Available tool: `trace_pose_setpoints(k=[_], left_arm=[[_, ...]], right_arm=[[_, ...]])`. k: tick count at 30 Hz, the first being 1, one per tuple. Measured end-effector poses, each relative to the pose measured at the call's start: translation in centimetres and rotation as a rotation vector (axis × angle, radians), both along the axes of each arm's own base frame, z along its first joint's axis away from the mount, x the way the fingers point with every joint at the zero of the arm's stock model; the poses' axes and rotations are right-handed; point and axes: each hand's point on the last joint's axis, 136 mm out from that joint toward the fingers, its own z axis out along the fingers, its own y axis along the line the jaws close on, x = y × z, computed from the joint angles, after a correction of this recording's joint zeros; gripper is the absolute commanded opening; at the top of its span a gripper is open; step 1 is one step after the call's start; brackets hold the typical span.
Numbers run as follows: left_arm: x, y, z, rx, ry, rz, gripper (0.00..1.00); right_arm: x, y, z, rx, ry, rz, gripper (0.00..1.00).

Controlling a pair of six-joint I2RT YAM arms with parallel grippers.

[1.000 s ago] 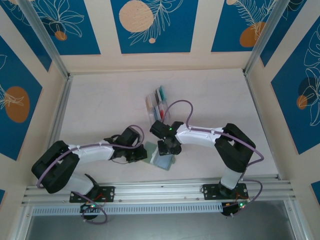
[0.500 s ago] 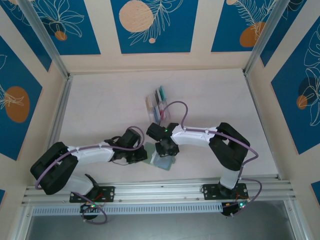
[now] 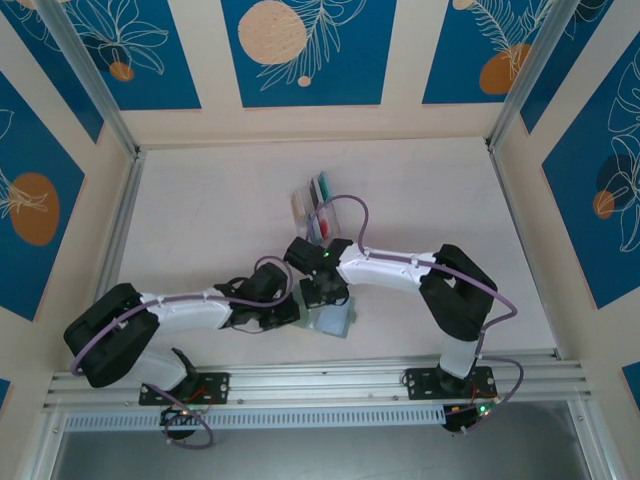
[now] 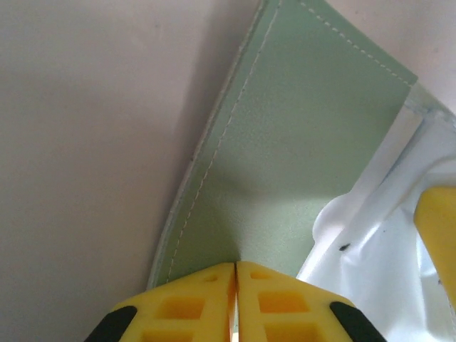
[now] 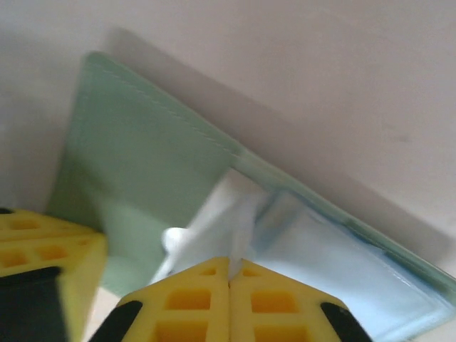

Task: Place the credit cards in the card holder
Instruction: Flip over the card slot in the card holder.

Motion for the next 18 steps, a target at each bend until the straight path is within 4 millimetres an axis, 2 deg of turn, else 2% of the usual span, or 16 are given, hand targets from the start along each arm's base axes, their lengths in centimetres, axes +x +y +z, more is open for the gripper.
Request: trace_pose_setpoints(k=[2, 6, 10, 13, 18], left_arm=[[0.0, 0.0, 0.0, -0.008, 0.0, 0.022, 0.1], [0.0, 0.0, 0.1, -0.021, -0.002, 0.046, 0.1], [0.0, 0.1, 0.1, -0.031, 0.0, 0.065, 0.11], [0.1, 0.0, 0.1, -0.037, -0.003, 0.073, 0.11], [0.0, 0.1, -0.1, -0.047, -0.001, 0.085, 0.11]], right_arm=[[0.3, 0.6, 0.0, 0.047, 0.026, -0.013, 0.31], [0.9, 1.6, -0.1, 0.153, 0.077, -0.06, 0.46], [0.5, 1.2, -1.4, 0.219, 0.142, -0.125, 0.61], [-0.1, 1.0, -1.4, 0.255, 0.168, -0.163, 0.69], [-0.8, 1.3, 0.3, 0.294, 0.163, -0.181, 0.75]])
